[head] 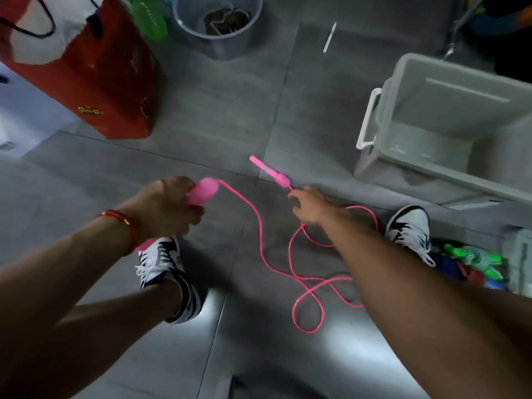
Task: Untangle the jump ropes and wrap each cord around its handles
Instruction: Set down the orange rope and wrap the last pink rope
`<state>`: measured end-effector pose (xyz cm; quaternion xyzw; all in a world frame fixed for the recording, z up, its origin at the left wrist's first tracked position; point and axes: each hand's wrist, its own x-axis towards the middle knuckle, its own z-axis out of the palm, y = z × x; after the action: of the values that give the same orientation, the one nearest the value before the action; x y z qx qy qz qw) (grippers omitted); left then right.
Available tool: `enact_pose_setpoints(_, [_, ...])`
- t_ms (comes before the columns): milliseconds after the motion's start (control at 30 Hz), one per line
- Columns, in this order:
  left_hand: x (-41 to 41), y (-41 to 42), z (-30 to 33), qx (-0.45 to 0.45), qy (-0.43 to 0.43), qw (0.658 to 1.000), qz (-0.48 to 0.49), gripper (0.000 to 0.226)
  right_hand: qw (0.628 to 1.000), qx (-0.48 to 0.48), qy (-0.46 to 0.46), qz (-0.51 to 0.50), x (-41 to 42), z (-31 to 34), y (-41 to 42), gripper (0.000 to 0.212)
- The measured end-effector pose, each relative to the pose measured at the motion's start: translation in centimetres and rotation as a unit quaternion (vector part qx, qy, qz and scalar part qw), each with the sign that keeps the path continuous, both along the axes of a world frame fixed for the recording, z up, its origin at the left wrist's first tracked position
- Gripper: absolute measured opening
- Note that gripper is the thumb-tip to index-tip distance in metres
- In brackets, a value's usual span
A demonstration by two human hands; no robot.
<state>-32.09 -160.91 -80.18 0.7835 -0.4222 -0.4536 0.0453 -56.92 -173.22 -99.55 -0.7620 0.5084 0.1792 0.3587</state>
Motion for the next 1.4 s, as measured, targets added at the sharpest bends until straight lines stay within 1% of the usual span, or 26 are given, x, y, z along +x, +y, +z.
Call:
enact_pose_setpoints(33, [-0.1,-0.3,-0.3,-0.009,0.015,1.0,0.019,0.022,1.0,0.009,0.006,0.004,0.8,-1.2,-0.6,0.051])
enact_pose_setpoints(67, [-0.1,-0.7,-0.8,-0.022,0.001,1.0,0.013,0.025,1.0,0.015,0.013,0.008,1.5,-2.4,-1.1,0.055])
enact_pose_setpoints(167, [0.5,-1.7,-1.6,-0.063,-0.137,0.987,-0.06,0.032,0.998,-0.004,0.052,0.026,3.3,-5.0,-1.7,0.055])
enact_pose_setpoints(233, [0.8,-2.2,-1.9,-0.044,-0.197,0.978,-0.054,0.033,0.996,-0.048,0.068,0.039,3.9,-6.4,-2.1,0.048])
enact_pose_setpoints(300, [1.1,-2.6,-2.0,-0.019,-0.191,0.98,-0.048,0.021,0.996,-0.072,0.038,0.025,3.8,-7.3,-2.1,0.038])
enact_pose_setpoints(367, [1.0,-2.8,-1.7,-0.022,-0.136,0.99,-0.025,0.021,0.995,-0.095,-0.03,-0.023,2.9,-7.2,-1.6,0.023])
enact_pose_setpoints(400, [0.9,-3.0,-1.4,-0.035,-0.104,0.994,-0.005,0.02,0.988,-0.115,-0.078,-0.062,2.3,-6.5,-1.2,0.016])
enact_pose_setpoints(433, [0.7,-3.1,-0.9,-0.047,-0.073,0.996,0.015,0.013,0.976,-0.131,-0.129,-0.112,1.5,-5.6,-0.9,0.016])
enact_pose_setpoints(467, [0.6,-3.2,-0.5,-0.06,-0.058,0.996,0.023,0.006,0.961,-0.139,-0.173,-0.164,0.8,-4.2,-0.6,0.021])
enact_pose_setpoints(533, [0.3,-3.5,0.3,-0.099,-0.071,0.992,0.019,0.008,0.937,-0.125,-0.231,-0.232,-0.5,-0.5,-0.9,0.03])
enact_pose_setpoints(600, [-0.1,-4.0,1.2,-0.118,-0.114,0.986,0.0,0.016,0.933,-0.033,-0.273,-0.233,-1.6,4.4,-1.7,0.032])
enact_pose_setpoints(667, [-0.9,-4.4,2.3,-0.113,-0.123,0.986,-0.004,0.032,0.941,0.064,-0.293,-0.157,-2.6,9.9,-2.2,0.029])
enact_pose_setpoints(733, [-2.4,-4.6,3.4,-0.125,-0.083,0.988,-0.033,0.039,0.95,0.119,-0.281,-0.061,-3.4,15.5,-2.1,0.027])
enact_pose_setpoints(800, [-4.7,-3.8,4.8,-0.139,-0.012,0.987,-0.076,0.025,0.951,0.155,-0.268,0.007,-4.0,20.9,-1.2,0.026])
enact_pose_setpoints(833, [-5.7,-3.3,5.3,-0.144,0.032,0.985,-0.093,0.021,0.955,0.149,-0.255,0.038,-4.2,23.5,-0.7,0.025])
enact_pose_setpoints(900, [-6.9,-1.9,6.2,-0.158,0.086,0.98,-0.085,0.02,0.969,0.089,-0.202,0.11,-4.9,27.9,0.4,0.025])
enact_pose_setpoints(933, [-7.0,-1.3,6.5,-0.167,0.089,0.98,-0.065,0.021,0.976,0.043,-0.16,0.142,-5.4,29.6,0.7,0.024])
enact_pose_setpoints(1000, [-6.5,-0.7,6.7,-0.186,0.085,0.979,-0.02,0.031,0.975,-0.101,-0.057,0.187,-6.7,32.9,1.4,0.023])
enact_pose_setpoints(1033, [-6.3,-0.4,6.9,-0.186,0.105,0.977,0.005,0.029,0.97,-0.15,-0.021,0.192,-7.4,34.3,1.8,0.024])
enact_pose_setpoints(1067, [-6.5,0.0,7.7,-0.186,0.138,0.972,0.025,0.017,0.969,-0.159,-0.02,0.188,-8.1,35.3,2.0,0.024])
enact_pose_setpoints(1100, [-6.8,0.3,8.2,-0.187,0.176,0.966,0.038,0.007,0.974,-0.134,-0.045,0.18,-8.6,35.9,2.2,0.02])
enact_pose_setpoints(1167, [-7.7,0.9,9.1,-0.195,0.235,0.951,0.049,0.004,0.975,-0.053,-0.127,0.172,-9.0,36.5,2.9,0.011])
enact_pose_setpoints(1200, [-8.3,1.3,9.5,-0.194,0.264,0.944,0.041,0.004,0.97,-0.034,-0.167,0.175,-9.1,36.4,3.3,0.01])
enact_pose_setpoints(1300, [-9.6,2.5,10.5,-0.127,0.352,0.927,-0.012,0.02,0.948,-0.069,-0.258,0.174,-8.7,35.6,4.2,0.017])
enact_pose_setpoints(1367, [-10.0,3.1,10.9,-0.096,0.394,0.914,-0.012,0.025,0.941,-0.097,-0.297,0.129,-8.9,34.7,4.5,0.02])
enact_pose_setpoints(1400, [-10.0,3.3,11.0,-0.092,0.413,0.906,-0.002,0.027,0.938,-0.084,-0.322,0.099,-9.1,34.1,4.6,0.021])
